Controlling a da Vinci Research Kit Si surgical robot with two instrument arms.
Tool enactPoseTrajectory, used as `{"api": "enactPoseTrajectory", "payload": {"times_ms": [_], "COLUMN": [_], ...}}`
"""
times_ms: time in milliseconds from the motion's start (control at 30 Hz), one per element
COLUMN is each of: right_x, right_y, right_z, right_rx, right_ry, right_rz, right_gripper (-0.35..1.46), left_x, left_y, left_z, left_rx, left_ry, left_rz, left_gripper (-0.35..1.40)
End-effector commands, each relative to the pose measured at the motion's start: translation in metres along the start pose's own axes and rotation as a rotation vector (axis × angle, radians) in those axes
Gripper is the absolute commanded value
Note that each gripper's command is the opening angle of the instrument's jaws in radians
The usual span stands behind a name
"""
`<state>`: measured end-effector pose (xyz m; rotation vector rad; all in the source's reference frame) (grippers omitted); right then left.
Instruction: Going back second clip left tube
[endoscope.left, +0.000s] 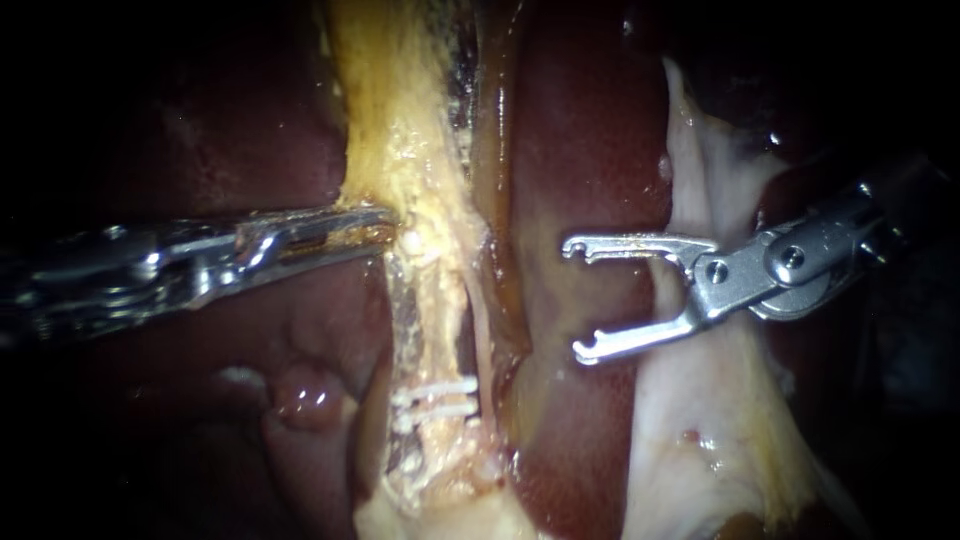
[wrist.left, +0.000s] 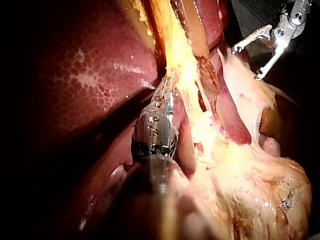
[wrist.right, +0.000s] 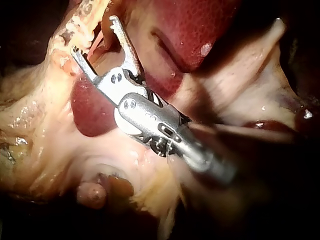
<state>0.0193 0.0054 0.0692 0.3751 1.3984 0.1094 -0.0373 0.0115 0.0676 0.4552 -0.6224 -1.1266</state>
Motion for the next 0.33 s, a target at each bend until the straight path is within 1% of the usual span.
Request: {"api": "enactPoseTrajectory", "payload": {"times_ms": [33, 333], "right_x": [0.0, 0.0], "right_y": [0.0, 0.0], "right_z": [0.0, -0.0001], "right_rx": [0.0, 0.0], "right_ry": [0.0, 0.0], "right_rz": [0.0, 0.0], "right_gripper": [0.6, 0.6], "left_x": [0.0, 0.0], "left_y": [0.0, 0.0], "left_z": [-0.0001, -0.0002], "left_rx": [-0.002, -0.001], "left_ry": [0.0, 0.001], "left_rz": [0.0, 0.0], "left_gripper": [-0.35, -0.35]}}
